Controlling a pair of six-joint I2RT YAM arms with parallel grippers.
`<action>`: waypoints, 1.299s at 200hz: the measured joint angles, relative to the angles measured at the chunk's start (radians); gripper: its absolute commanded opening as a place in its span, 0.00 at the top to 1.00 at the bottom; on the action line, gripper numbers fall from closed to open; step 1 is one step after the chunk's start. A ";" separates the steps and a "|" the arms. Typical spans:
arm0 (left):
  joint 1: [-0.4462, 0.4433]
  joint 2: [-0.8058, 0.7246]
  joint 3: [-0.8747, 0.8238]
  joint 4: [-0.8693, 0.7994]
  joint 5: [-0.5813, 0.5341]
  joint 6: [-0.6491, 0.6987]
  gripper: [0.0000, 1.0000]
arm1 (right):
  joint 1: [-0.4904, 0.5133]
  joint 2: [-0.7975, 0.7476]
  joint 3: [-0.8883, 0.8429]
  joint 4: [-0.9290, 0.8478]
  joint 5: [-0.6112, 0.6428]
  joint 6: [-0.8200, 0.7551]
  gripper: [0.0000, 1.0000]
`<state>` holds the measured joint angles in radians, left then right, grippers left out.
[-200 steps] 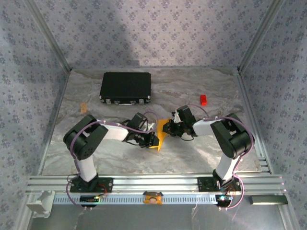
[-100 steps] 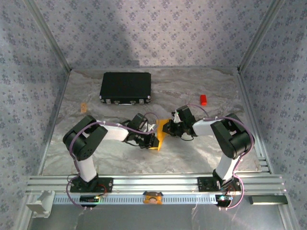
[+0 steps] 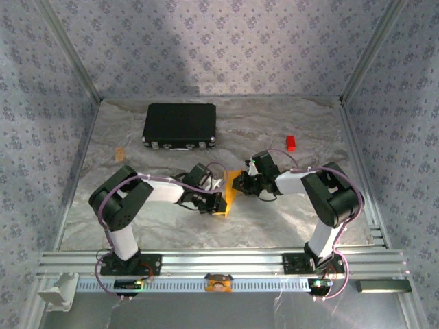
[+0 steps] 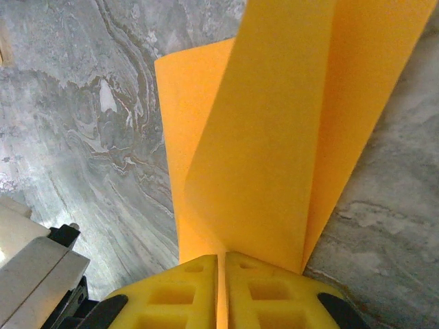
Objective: Fold a paper plane with a square sheet of paper (pick it up from the middle)
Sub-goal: Fold the wing for the fifth time at the center of the table.
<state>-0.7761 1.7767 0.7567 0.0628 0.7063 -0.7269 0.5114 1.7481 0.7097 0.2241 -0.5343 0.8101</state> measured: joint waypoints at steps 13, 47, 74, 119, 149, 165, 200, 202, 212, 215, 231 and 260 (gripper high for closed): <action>-0.006 -0.008 -0.002 -0.006 0.003 0.002 0.82 | 0.000 0.000 0.000 0.000 0.000 0.000 0.86; -0.026 -0.063 -0.037 -0.029 -0.005 -0.004 0.76 | 0.002 0.000 0.001 -0.001 0.003 0.000 0.86; -0.035 -0.155 -0.093 -0.067 -0.050 -0.043 0.76 | 0.002 0.000 0.001 -0.001 0.004 0.000 0.86; 0.032 -0.303 -0.098 -0.054 -0.113 -0.093 0.83 | 0.002 0.000 0.001 -0.001 0.005 0.000 0.86; 0.050 -0.211 0.011 -0.021 -0.092 -0.109 0.89 | 0.003 -0.001 0.001 -0.001 0.007 0.000 0.86; 0.043 -0.150 0.068 0.002 -0.080 -0.113 0.88 | 0.004 -0.001 0.001 -0.001 0.007 0.000 0.86; 0.029 -0.047 0.123 0.024 -0.061 -0.122 0.90 | 0.004 -0.001 0.001 -0.001 0.007 0.001 0.86; 0.027 -0.040 0.125 0.025 -0.061 -0.124 0.90 | 0.004 -0.001 0.001 -0.001 0.007 0.001 0.86; 0.018 -0.017 0.135 0.026 -0.059 -0.127 0.91 | 0.004 -0.001 0.001 -0.001 0.007 0.000 0.86; 0.015 -0.010 0.137 0.027 -0.059 -0.128 0.91 | 0.004 -0.001 0.001 -0.001 0.007 0.001 0.86; -0.001 0.015 0.146 0.027 -0.059 -0.131 0.92 | 0.004 -0.001 0.001 -0.001 0.007 0.001 0.86; -0.014 0.045 0.158 0.022 -0.064 -0.131 0.92 | 0.004 -0.001 0.001 0.000 0.007 0.001 0.86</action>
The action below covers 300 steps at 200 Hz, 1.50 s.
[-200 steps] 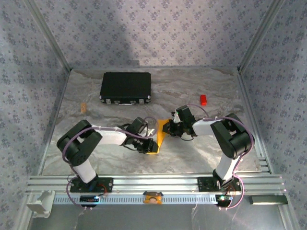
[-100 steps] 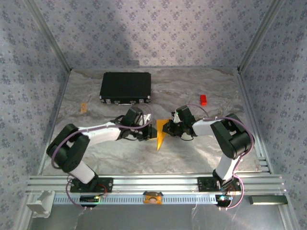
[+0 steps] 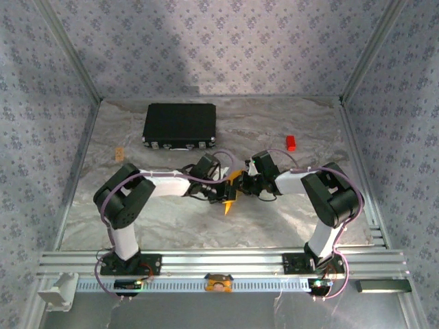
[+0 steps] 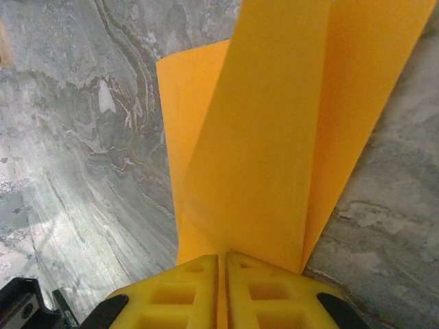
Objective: Fold a paper plane with a square sheet of paper (pick it up from the middle)
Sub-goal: Fold the wing for the fifth time at the center of the table.
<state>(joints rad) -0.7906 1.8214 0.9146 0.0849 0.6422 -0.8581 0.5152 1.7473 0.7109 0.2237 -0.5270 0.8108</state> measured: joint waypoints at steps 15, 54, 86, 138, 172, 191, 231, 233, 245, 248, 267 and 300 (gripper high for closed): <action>0.000 0.019 0.009 -0.003 -0.004 0.000 0.92 | 0.000 0.000 0.000 0.000 0.000 0.000 0.86; -0.002 0.063 0.010 -0.005 -0.013 0.001 0.93 | 0.000 0.000 0.000 0.000 0.000 0.000 0.86; -0.005 0.064 -0.006 0.025 -0.015 0.000 0.92 | 0.000 0.000 0.000 0.000 0.000 0.000 0.86; -0.011 0.038 -0.041 0.039 -0.020 0.002 0.90 | 0.000 0.000 0.000 0.000 0.000 0.000 0.86; -0.021 0.015 -0.050 -0.012 -0.032 0.020 0.89 | 0.000 0.000 0.000 0.000 0.000 0.000 0.86; -0.024 0.009 -0.050 -0.035 -0.039 0.035 0.90 | 0.000 0.000 0.000 0.000 0.000 0.000 0.86; -0.039 -0.023 -0.056 -0.105 -0.070 0.067 0.89 | 0.000 -0.001 0.000 -0.001 0.000 0.000 0.86; -0.040 -0.026 -0.057 -0.111 -0.072 0.070 0.89 | 0.000 -0.001 0.000 -0.001 0.000 0.000 0.86; -0.047 -0.042 -0.061 -0.141 -0.084 0.084 0.89 | 0.000 -0.001 0.000 -0.001 0.000 0.000 0.86; -0.048 -0.045 -0.061 -0.150 -0.087 0.086 0.89 | 0.000 -0.001 0.000 -0.001 0.000 0.000 0.86; -0.063 -0.061 -0.064 -0.187 -0.108 0.107 0.90 | 0.000 -0.001 0.000 -0.001 0.000 0.000 0.86; -0.090 -0.095 -0.097 -0.194 -0.142 0.117 0.90 | 0.000 -0.001 0.000 -0.001 0.000 0.000 0.86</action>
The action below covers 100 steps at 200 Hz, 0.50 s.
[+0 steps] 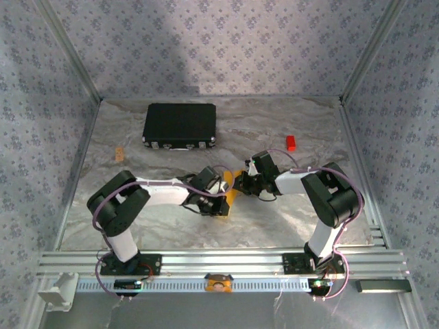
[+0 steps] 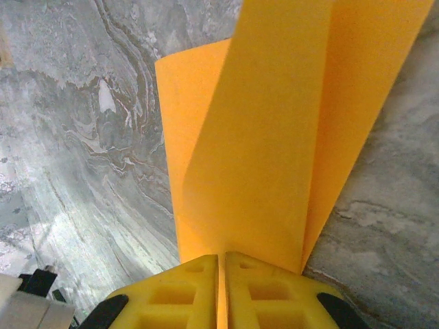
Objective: Fold a paper plane with a square sheet of paper (pick it up from the middle)
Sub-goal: Fold the wing for the fifth time at the center of the table.
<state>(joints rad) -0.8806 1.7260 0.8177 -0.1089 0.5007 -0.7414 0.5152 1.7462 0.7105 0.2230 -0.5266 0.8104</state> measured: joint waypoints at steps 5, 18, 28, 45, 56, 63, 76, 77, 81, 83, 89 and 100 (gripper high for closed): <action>-0.003 -0.008 -0.006 0.000 -0.004 0.000 0.91 | 0.000 0.000 0.000 0.000 0.000 0.000 0.86; -0.011 -0.035 -0.024 -0.024 -0.006 0.000 0.91 | 0.000 0.000 0.000 0.000 0.000 0.000 0.86; -0.019 -0.054 -0.039 -0.052 -0.009 0.000 0.91 | 0.000 0.000 0.000 0.000 0.000 0.000 0.86; -0.026 -0.074 -0.046 -0.090 -0.009 0.002 0.91 | 0.000 0.000 0.000 0.001 0.000 0.002 0.86; -0.014 -0.116 -0.057 -0.116 -0.015 0.019 0.90 | 0.004 -0.004 -0.001 0.002 0.008 0.005 0.86; 0.003 -0.156 -0.067 -0.122 -0.015 0.021 0.89 | 0.008 -0.008 -0.005 0.005 0.016 0.009 0.86; 0.067 -0.245 -0.093 -0.097 0.010 0.016 0.88 | 0.013 -0.014 -0.015 0.018 0.032 0.016 0.85; 0.071 -0.249 -0.094 -0.095 0.011 0.016 0.88 | 0.014 -0.015 -0.016 0.020 0.033 0.018 0.85; 0.095 -0.272 -0.101 -0.077 0.021 0.009 0.87 | 0.015 -0.017 -0.019 0.025 0.037 0.021 0.85; 0.102 -0.278 -0.103 -0.072 0.024 0.007 0.87 | 0.016 -0.018 -0.020 0.027 0.038 0.022 0.85; 0.135 -0.298 -0.106 -0.054 0.031 -0.001 0.87 | 0.018 -0.021 -0.025 0.034 0.044 0.029 0.85; 0.174 -0.305 -0.103 -0.024 0.037 -0.007 0.88 | 0.023 -0.027 -0.035 0.050 0.056 0.042 0.85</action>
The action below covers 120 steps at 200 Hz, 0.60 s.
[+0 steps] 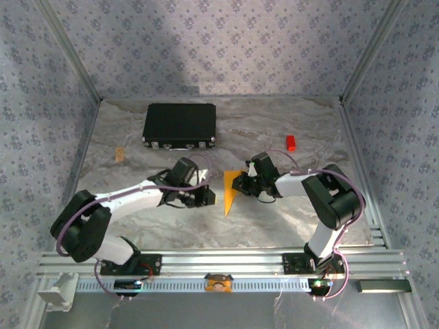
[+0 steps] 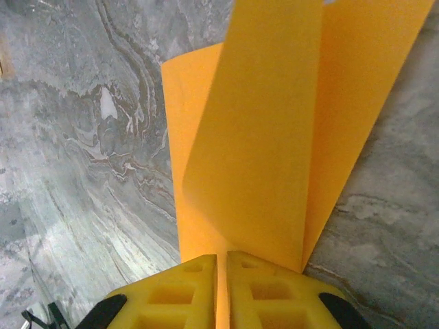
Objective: Fold a paper plane with a square sheet of paper (pick it up from the middle)
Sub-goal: Fold the wing for the fifth time at the center of the table.
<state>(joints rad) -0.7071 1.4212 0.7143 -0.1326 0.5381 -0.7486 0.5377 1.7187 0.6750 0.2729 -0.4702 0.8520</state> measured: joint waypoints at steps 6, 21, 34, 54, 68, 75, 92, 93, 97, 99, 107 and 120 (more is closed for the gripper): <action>0.010 0.006 0.006 0.008 0.002 -0.002 0.88 | 0.003 -0.005 -0.008 0.011 0.009 0.009 0.85; 0.013 0.045 0.034 0.029 0.024 -0.012 0.88 | 0.013 -0.016 -0.026 0.038 0.032 0.032 0.85; 0.011 0.092 0.055 0.065 0.044 -0.024 0.89 | 0.020 -0.025 -0.039 0.050 0.050 0.051 0.85; 0.008 0.163 0.082 0.106 0.061 -0.044 0.89 | 0.028 -0.035 -0.051 0.056 0.066 0.074 0.85; 0.008 0.211 0.099 0.137 0.069 -0.057 0.89 | 0.029 -0.037 -0.055 0.061 0.071 0.084 0.85; 0.007 0.233 0.107 0.146 0.071 -0.064 0.89 | 0.029 -0.037 -0.055 0.063 0.071 0.089 0.85; 0.003 0.283 0.134 0.168 0.076 -0.074 0.89 | 0.030 -0.037 -0.056 0.064 0.074 0.098 0.85; 0.003 0.287 0.137 0.169 0.077 -0.075 0.89 | 0.030 -0.037 -0.056 0.064 0.074 0.099 0.85; 0.000 0.297 0.145 0.172 0.078 -0.076 0.89 | 0.030 -0.037 -0.056 0.064 0.074 0.101 0.85; 0.000 0.303 0.149 0.175 0.078 -0.076 0.89 | 0.030 -0.037 -0.056 0.064 0.074 0.101 0.85; -0.003 0.322 0.165 0.182 0.079 -0.080 0.89 | 0.030 -0.037 -0.056 0.064 0.074 0.102 0.85; -0.008 0.349 0.189 0.192 0.079 -0.080 0.89 | 0.030 -0.037 -0.056 0.064 0.074 0.102 0.85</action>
<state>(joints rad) -0.7155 1.7702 0.9031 0.0589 0.6174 -0.8288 0.5674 1.6817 0.6193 0.3374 -0.3962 0.9543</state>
